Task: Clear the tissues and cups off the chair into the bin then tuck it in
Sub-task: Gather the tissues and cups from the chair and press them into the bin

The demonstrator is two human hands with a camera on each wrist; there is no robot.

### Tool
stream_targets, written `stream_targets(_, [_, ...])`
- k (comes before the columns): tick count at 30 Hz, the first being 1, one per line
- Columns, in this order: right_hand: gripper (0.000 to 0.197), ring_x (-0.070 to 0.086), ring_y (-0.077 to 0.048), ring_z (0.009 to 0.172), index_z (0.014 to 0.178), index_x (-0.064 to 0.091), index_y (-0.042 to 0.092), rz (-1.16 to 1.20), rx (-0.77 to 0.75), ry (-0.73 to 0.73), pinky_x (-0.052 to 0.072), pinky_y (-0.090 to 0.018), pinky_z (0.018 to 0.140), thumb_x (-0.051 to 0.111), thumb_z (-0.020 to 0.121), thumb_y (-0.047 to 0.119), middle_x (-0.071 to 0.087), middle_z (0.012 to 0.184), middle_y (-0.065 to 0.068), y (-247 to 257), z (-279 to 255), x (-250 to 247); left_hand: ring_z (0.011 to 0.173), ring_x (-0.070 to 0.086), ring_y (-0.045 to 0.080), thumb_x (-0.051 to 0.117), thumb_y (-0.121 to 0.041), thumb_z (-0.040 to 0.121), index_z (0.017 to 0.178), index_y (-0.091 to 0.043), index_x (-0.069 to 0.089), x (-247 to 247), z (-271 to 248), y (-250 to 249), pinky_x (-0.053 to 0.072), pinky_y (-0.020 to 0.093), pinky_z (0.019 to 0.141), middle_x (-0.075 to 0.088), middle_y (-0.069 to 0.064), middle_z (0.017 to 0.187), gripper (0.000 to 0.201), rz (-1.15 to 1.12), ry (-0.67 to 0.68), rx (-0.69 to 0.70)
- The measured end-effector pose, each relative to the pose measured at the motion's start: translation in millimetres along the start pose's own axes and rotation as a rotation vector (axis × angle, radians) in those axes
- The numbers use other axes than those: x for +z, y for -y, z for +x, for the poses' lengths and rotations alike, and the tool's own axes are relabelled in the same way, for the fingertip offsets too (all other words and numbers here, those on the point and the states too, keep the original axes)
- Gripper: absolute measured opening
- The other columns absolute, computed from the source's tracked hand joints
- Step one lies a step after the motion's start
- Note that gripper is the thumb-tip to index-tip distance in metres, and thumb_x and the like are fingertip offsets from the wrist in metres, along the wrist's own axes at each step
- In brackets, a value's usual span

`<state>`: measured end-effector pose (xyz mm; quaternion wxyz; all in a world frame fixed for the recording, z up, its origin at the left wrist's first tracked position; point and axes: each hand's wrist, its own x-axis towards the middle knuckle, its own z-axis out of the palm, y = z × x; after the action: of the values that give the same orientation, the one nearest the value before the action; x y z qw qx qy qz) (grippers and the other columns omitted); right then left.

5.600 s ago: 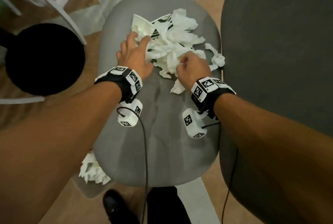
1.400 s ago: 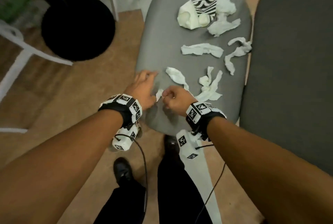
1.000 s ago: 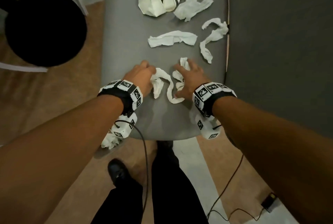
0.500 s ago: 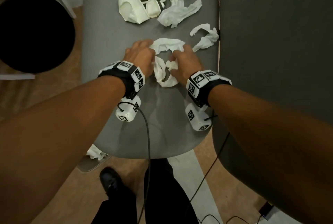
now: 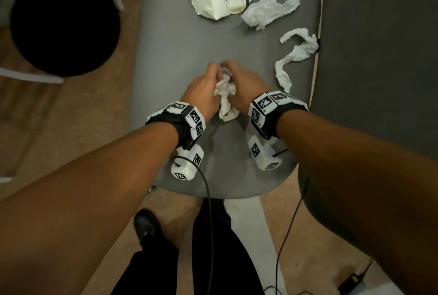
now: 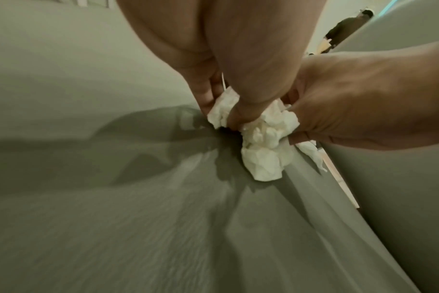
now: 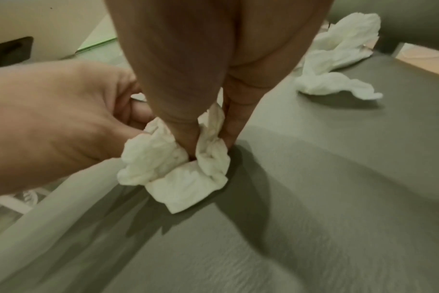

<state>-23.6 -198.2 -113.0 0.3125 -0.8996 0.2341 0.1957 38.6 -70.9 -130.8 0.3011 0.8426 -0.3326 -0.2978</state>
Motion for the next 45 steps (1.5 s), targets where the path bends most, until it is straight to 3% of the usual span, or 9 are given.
stream_targets(5, [0.022,0.064,-0.033,0.098,0.108,0.066,0.010,-0.032,-0.020,0.050,0.044,-0.029,0.075,0.054,0.093,0.021,0.068,0.105,-0.014,38.6,-17.6,28.4,0.084,0.061,0.020,0.062,-0.013,0.085,0.102,-0.018,0.063,-18.5,-41.6,33.5,0.049,0.030,0.074,0.063,0.000,0.097,0.018,-0.033,-0.078,-0.045])
stream_targets(11, [0.021,0.068,-0.027,0.090,0.107,0.070,0.017,0.178,-0.015,-0.002,0.057,-0.036,0.079,0.061,0.088,0.019,0.072,0.099,-0.007,130.7,-44.2,87.4,0.059,0.049,0.013,0.065,-0.022,0.084,0.089,-0.021,0.044,-59.8,-125.7,93.5,0.043,0.034,0.053,0.059,0.005,0.076,0.022,-0.266,-0.278,-0.261])
stream_targets(14, [0.022,0.068,-0.024,0.091,0.108,0.070,0.017,0.219,-0.059,0.016,0.054,-0.030,0.076,0.061,0.089,0.016,0.072,0.102,-0.007,187.8,-58.8,124.3,0.056,0.044,0.012,0.062,-0.006,0.079,0.073,-0.016,0.047,-86.5,-176.1,134.2,0.044,0.035,0.052,0.056,0.005,0.065,0.019,-0.260,-0.372,-0.359])
stream_targets(20, [0.025,0.063,-0.030,0.101,0.113,0.060,0.016,-0.094,-0.192,0.228,0.053,-0.034,0.079,0.054,0.091,0.005,0.063,0.112,-0.009,256.6,-59.0,213.7,0.057,0.050,0.014,0.063,-0.005,0.079,0.071,-0.016,0.060,-102.7,-248.2,222.6,0.043,0.027,0.056,0.062,0.000,0.066,0.014,-0.239,-0.294,-0.507])
stream_targets(23, [0.027,0.062,-0.031,0.097,0.111,0.056,0.016,-0.240,-0.213,0.249,0.045,-0.031,0.072,0.053,0.090,0.000,0.058,0.105,-0.007,260.3,-51.6,253.7,0.067,0.062,0.016,0.062,-0.004,0.080,0.083,-0.017,0.067,-83.7,-262.6,262.2,0.051,0.025,0.063,0.067,-0.001,0.075,0.014,-0.299,-0.239,-0.555])
stream_targets(27, [0.029,0.061,-0.033,0.101,0.106,0.051,0.020,-0.376,-0.143,0.291,0.054,-0.039,0.085,0.063,0.085,0.004,0.060,0.113,-0.009,240.7,-31.8,295.7,0.089,0.070,0.018,0.050,-0.002,0.080,0.081,-0.030,0.063,-47.6,-275.2,307.1,0.058,0.039,0.081,0.072,0.001,0.094,0.031,-0.401,-0.254,-0.584])
stream_targets(30, [0.026,0.060,-0.033,0.101,0.104,0.051,0.019,-0.405,-0.146,0.234,0.051,-0.037,0.083,0.061,0.086,0.003,0.058,0.113,-0.009,222.5,-14.0,329.0,0.100,0.066,0.017,0.052,0.004,0.083,0.094,-0.022,0.066,-26.2,-285.9,330.5,0.055,0.033,0.088,0.069,0.004,0.107,0.032,-0.364,-0.302,-0.608])
stream_targets(39, [0.056,0.049,-0.041,0.127,0.143,0.038,0.006,-0.558,-0.325,0.400,0.044,-0.045,0.102,0.057,0.091,0.015,0.034,0.149,-0.018,175.5,1.7,437.8,0.105,0.055,0.021,0.058,0.003,0.082,0.115,-0.018,0.061,33.7,-301.8,393.8,0.045,0.025,0.091,0.049,0.005,0.124,0.040,-0.250,-0.472,-0.573])
stream_targets(45, [0.029,0.058,-0.037,0.118,0.120,0.059,0.003,-0.746,-0.351,0.539,0.045,-0.043,0.100,0.053,0.094,0.013,0.061,0.125,-0.019,169.7,17.3,475.6,0.111,0.061,0.020,0.058,-0.010,0.087,0.146,-0.037,0.029,36.2,-289.1,405.7,0.054,0.038,0.089,0.055,0.000,0.134,0.071,-0.310,-0.463,-0.575])
